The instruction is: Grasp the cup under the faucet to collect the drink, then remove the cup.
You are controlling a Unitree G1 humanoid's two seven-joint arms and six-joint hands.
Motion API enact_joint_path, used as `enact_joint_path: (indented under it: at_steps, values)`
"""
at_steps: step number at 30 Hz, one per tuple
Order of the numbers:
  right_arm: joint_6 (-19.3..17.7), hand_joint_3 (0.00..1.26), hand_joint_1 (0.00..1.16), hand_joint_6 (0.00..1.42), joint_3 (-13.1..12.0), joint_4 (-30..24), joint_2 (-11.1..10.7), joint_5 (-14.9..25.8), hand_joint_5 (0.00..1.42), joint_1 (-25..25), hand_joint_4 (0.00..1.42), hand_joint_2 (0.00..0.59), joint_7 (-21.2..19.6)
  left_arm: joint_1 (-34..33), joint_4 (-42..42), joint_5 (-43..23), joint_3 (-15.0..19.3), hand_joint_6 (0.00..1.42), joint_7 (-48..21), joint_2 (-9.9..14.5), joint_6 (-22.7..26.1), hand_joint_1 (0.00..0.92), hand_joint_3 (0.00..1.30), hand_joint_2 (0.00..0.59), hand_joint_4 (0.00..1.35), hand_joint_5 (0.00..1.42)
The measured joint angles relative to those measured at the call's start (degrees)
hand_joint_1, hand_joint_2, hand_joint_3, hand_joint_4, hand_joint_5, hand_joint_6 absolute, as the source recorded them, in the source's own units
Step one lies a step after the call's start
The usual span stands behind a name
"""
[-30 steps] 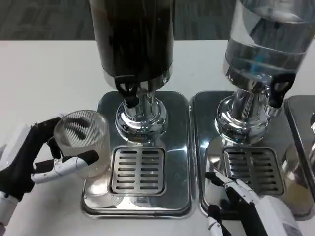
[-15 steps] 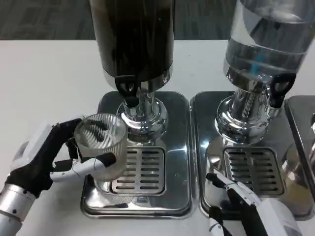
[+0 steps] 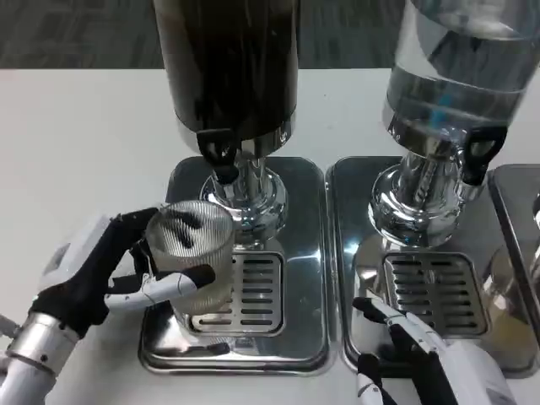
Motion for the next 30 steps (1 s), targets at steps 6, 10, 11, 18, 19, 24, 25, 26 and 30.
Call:
enact_joint_path:
  at_steps: [6,10,11,18,19,24,25,26,30]
  values:
    - [0.0,0.2,0.39,0.19,0.0,0.0,0.1,0.0,0.12,0.1,0.2,0.55,-0.4,-1.1,0.5,1.2,-0.6,1.04,0.1,-0.4,0.1,0.376,0.61,0.097,0.64,0.92]
    - [0.0,0.2,0.39,0.19,0.0,0.0,0.2,0.0,0.12,0.2,0.2,0.552,-0.5,-1.7,0.7,1.9,-1.1,1.04,0.9,-0.7,0.3,0.383,0.61,0.094,0.65,0.93]
    - [0.0,0.2,0.39,0.19,0.0,0.0,0.2,0.0,0.12,0.2,0.2,0.553,-0.5,-2.0,0.8,2.0,-1.5,1.04,1.1,-0.8,0.3,0.385,0.61,0.092,0.65,0.93]
    - [0.0,0.2,0.38,0.19,0.2,0.0,0.6,0.0,0.13,0.3,0.2,0.557,-0.5,-3.2,1.1,4.3,-3.3,1.0,3.3,-0.9,0.4,0.384,0.6,0.083,0.64,0.91]
    - [0.0,0.2,0.38,0.19,0.3,0.0,0.6,0.0,0.13,0.3,0.2,0.558,-0.5,-3.3,1.1,4.4,-3.5,0.98,3.5,-0.9,0.4,0.384,0.6,0.082,0.64,0.9]
    - [0.0,0.2,0.37,0.2,0.7,0.0,1.1,0.0,0.13,0.4,0.19,0.558,-0.5,-3.8,1.1,4.7,-5.0,0.96,4.4,-0.9,0.5,0.362,0.53,0.071,0.61,0.87]
    - [0.0,0.2,0.37,0.2,0.7,0.0,1.1,0.0,0.13,0.4,0.19,0.558,-0.5,-4.1,1.1,5.2,-5.2,0.96,4.6,-0.9,0.5,0.357,0.51,0.067,0.6,0.85]
    - [0.0,0.2,0.37,0.2,0.8,0.0,1.2,0.0,0.13,0.4,0.19,0.558,-0.5,-4.2,1.1,5.5,-5.2,0.95,4.6,-0.9,0.5,0.351,0.5,0.06,0.59,0.84]
    - [0.0,0.2,0.37,0.2,1.0,0.0,1.2,0.0,0.13,0.5,0.19,0.558,-0.5,-4.8,1.1,6.2,-5.7,0.94,4.9,-0.7,0.7,0.337,0.48,0.055,0.57,0.82]
